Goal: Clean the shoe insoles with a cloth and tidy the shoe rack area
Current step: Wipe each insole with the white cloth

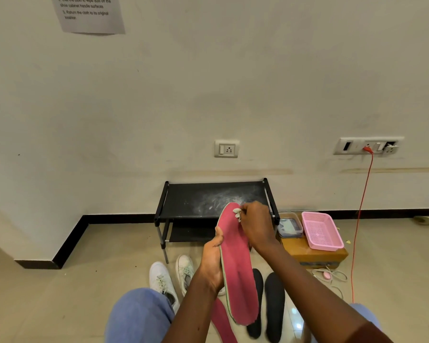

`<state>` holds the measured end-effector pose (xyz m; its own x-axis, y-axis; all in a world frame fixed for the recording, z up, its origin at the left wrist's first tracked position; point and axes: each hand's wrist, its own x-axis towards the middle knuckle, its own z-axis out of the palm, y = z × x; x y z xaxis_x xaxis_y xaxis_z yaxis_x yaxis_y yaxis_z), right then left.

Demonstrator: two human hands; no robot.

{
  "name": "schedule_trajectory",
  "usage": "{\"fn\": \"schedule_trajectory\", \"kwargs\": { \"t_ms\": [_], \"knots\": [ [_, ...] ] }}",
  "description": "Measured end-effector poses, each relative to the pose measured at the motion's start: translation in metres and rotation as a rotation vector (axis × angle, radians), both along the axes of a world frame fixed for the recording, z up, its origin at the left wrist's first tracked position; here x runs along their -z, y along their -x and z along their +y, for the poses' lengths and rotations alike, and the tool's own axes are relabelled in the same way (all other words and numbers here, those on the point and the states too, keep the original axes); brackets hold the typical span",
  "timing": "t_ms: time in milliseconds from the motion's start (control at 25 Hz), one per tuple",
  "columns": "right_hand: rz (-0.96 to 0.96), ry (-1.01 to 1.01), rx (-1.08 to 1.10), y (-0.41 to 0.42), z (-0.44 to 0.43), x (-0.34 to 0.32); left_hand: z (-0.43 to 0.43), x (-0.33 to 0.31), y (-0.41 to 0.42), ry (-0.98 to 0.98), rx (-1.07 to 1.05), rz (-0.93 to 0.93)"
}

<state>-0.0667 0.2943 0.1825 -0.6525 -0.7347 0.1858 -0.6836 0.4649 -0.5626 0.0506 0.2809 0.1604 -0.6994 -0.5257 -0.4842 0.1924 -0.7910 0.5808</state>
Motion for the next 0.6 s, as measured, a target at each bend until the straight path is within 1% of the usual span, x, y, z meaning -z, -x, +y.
{"fn": "schedule_trajectory", "kwargs": {
  "t_ms": [80, 160, 240, 320, 400, 440, 520, 600],
  "knots": [
    [-0.046, 0.032, -0.012, 0.004, -0.003, -0.001, 0.0, 0.002, -0.002, 0.003, 0.0, -0.018],
    [-0.062, -0.001, -0.053, 0.001, 0.001, 0.0, -0.003, 0.006, -0.002, -0.001, -0.03, -0.019],
    [-0.081, -0.087, -0.108, -0.007, 0.008, 0.002, -0.007, 0.012, 0.0, -0.024, -0.063, 0.012],
    [-0.066, -0.224, -0.161, -0.017, 0.017, 0.003, -0.009, 0.018, 0.003, -0.036, -0.065, 0.025],
    [-0.064, -0.348, -0.175, -0.023, 0.023, 0.005, -0.009, 0.02, 0.004, -0.049, -0.059, 0.009],
    [-0.085, -0.38, -0.168, -0.025, 0.025, 0.006, -0.008, 0.021, 0.005, -0.057, -0.056, 0.003],
    [-0.118, -0.362, -0.13, -0.026, 0.028, 0.009, -0.006, 0.021, 0.005, -0.069, -0.053, 0.016],
    [-0.106, -0.279, -0.079, -0.023, 0.027, 0.012, -0.004, 0.019, 0.007, -0.084, -0.048, 0.038]
  ]
}}
